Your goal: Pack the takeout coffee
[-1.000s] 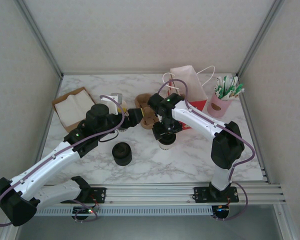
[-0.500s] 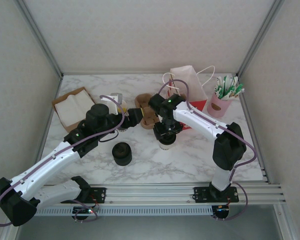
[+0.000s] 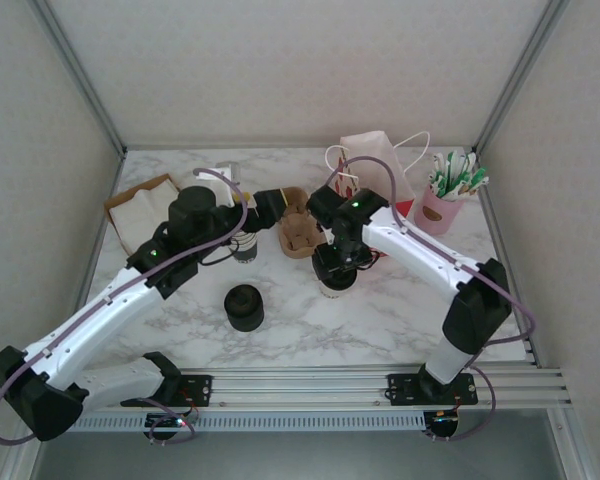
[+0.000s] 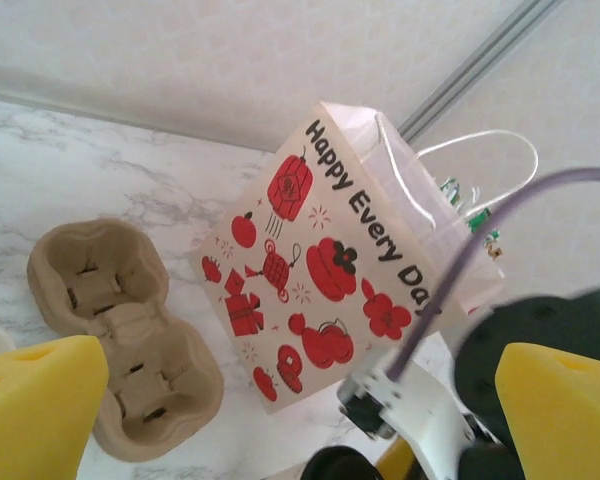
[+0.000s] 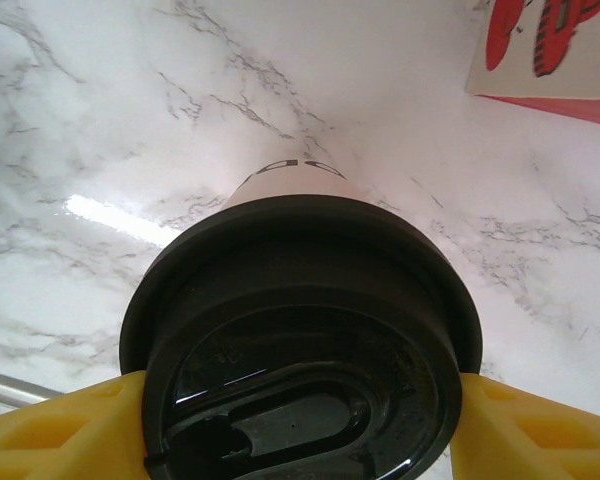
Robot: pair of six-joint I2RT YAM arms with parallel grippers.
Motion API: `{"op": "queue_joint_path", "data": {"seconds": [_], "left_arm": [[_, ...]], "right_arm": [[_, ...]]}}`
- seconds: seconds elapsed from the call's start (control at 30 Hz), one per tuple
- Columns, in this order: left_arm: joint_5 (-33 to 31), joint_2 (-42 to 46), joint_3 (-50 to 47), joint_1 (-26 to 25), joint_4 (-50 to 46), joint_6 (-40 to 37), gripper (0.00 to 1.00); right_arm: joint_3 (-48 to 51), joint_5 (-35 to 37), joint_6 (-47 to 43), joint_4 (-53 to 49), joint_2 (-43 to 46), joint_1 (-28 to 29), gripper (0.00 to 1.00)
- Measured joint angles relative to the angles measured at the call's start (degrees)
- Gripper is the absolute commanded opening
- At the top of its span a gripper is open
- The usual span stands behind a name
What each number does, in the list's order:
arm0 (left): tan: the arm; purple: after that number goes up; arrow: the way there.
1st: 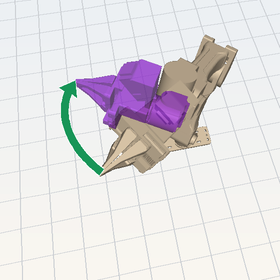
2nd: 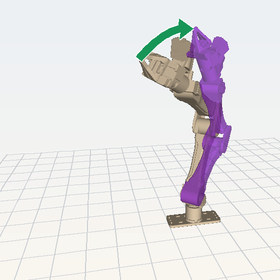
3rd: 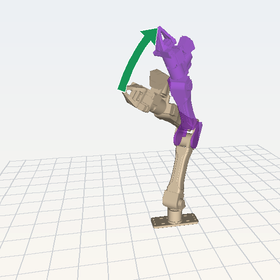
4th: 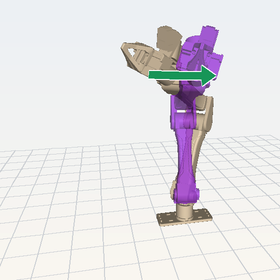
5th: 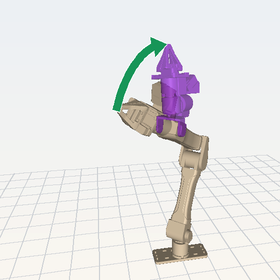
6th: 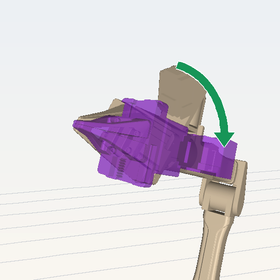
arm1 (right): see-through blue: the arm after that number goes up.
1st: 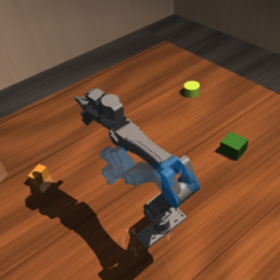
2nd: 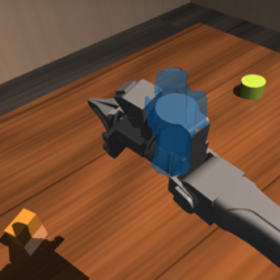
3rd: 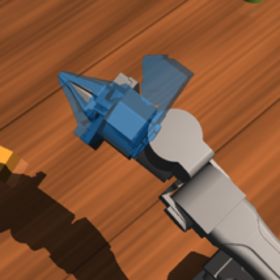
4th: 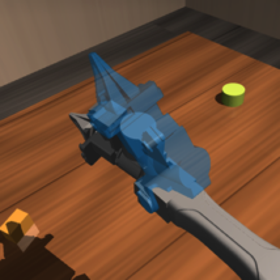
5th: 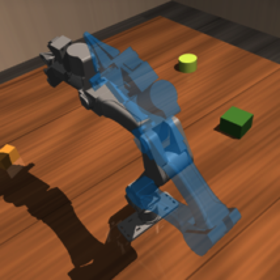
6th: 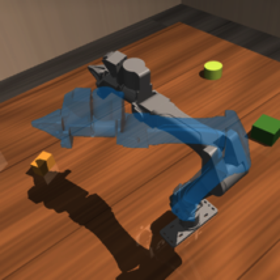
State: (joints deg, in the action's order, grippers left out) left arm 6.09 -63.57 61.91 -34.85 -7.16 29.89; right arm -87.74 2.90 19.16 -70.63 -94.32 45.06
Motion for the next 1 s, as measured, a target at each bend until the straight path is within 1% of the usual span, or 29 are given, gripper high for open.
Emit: {"op": "queue_joint_path", "data": {"seconds": [0.07, 0.37, 0.6, 0.67, 0.8, 1.0], "left_arm": [[1.7, -1.6, 1.3, 0.9, 0.8, 0.6, 1.00], [14.0, -12.3, 10.4, 4.6, 4.9, 4.5, 0.98], [23.0, -21.8, 17.0, 5.0, 8.2, 8.1, 0.94], [24.7, -23.9, 18.3, 4.9, 8.5, 8.7, 0.92], [27.3, -28.1, 21.4, 4.0, 8.7, 9.7, 0.82], [30.2, -33.0, 25.2, 2.6, 8.7, 10.6, 0.71]], "right_arm": [[0.0, -0.1, 0.3, -0.6, 2.3, 0.0, 0.69], [-0.1, 0.1, 2.1, -4.7, 12.8, 0.1, 0.70], [-3.2, 1.0, 3.4, -8.9, 18.9, 0.2, 0.70], [-4.6, 1.7, 3.9, -10.0, 20.6, 0.2, 0.70], [-8.9, 3.5, 4.4, -12.0, 23.1, 0.2, 0.69], [-16.5, 6.8, 4.5, -14.2, 23.6, 0.2, 0.69]]}}
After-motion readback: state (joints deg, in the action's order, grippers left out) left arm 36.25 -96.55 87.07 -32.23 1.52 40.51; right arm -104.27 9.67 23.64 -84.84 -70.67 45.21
